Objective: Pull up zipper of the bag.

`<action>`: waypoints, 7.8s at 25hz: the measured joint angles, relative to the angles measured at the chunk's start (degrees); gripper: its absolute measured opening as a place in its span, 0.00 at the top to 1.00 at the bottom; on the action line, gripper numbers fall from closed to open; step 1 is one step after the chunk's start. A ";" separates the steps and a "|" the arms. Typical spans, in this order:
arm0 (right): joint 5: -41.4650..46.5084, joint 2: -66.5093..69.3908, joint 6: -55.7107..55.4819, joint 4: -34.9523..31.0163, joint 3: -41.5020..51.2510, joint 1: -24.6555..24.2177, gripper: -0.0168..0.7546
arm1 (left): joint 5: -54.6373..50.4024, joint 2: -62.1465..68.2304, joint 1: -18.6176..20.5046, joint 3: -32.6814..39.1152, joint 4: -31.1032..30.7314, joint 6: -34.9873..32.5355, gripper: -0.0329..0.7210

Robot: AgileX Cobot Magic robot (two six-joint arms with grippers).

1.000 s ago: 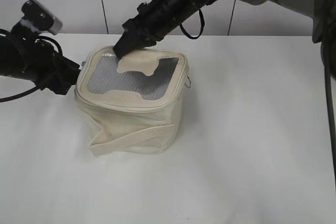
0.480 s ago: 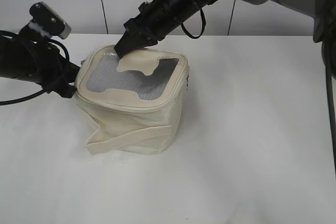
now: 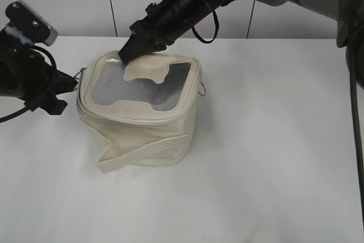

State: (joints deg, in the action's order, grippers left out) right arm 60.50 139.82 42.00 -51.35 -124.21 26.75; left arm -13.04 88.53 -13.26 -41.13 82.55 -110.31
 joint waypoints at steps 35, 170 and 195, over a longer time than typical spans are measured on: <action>2.83 0.10 1.18 -1.70 0.00 -0.36 0.92 | 1.17 -1.06 -0.07 -6.13 -0.78 3.61 0.97; -28.75 -28.77 76.70 -52.93 71.49 -9.38 0.36 | -50.80 34.56 -7.43 -58.90 -34.98 43.47 0.91; -31.26 -23.74 69.59 -51.64 65.49 -9.28 0.97 | -50.68 34.56 -7.43 -58.90 -34.87 43.90 0.91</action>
State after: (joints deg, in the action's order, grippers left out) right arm 29.24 116.08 111.59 -102.99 -58.72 17.47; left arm -63.72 123.09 -20.69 -100.03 47.68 -66.41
